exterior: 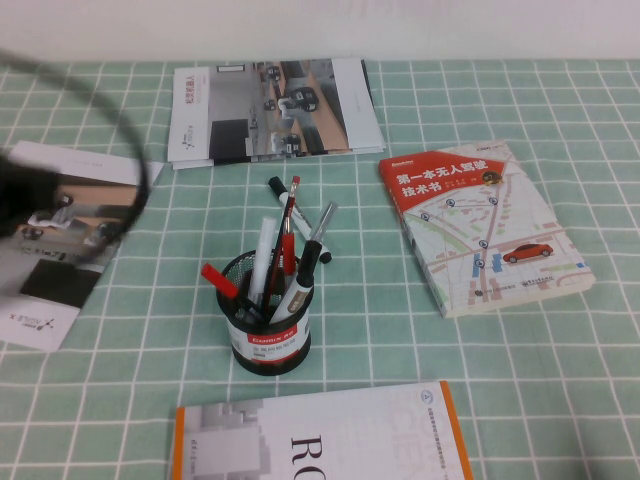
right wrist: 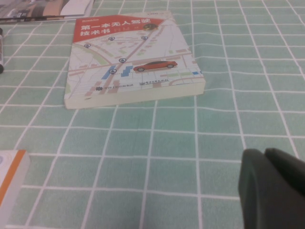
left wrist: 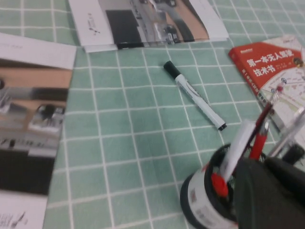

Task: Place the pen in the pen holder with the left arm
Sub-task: Pick up the pen on the table

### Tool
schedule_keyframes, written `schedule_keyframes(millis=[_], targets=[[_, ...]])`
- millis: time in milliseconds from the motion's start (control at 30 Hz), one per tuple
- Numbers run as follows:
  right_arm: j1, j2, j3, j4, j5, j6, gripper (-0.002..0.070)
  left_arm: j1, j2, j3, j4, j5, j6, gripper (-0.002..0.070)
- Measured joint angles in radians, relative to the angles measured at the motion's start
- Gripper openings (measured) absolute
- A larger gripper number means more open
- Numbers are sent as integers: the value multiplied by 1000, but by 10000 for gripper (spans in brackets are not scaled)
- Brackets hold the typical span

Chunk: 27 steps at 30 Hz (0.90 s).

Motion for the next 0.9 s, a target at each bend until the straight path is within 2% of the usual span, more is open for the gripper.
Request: schedule_keyframes(millis=[200,367,600,767,900], targets=[[0,0,0,0,0,0,-20,-85,374,-304,8,41,21,-4],[0,0,0,0,0,0,-20,-158,680,-578,28,133,-35,-4],[0,0,0,0,0,0,-20,-258,1072,-1003,204,331,-183,-4],[0,0,0,0,0,0,-20,-284,1237,-1195,246,403,-238,-4],[0,0,0,0,0,0,-20,-286,1274,-1236,248,392,-248,11]])
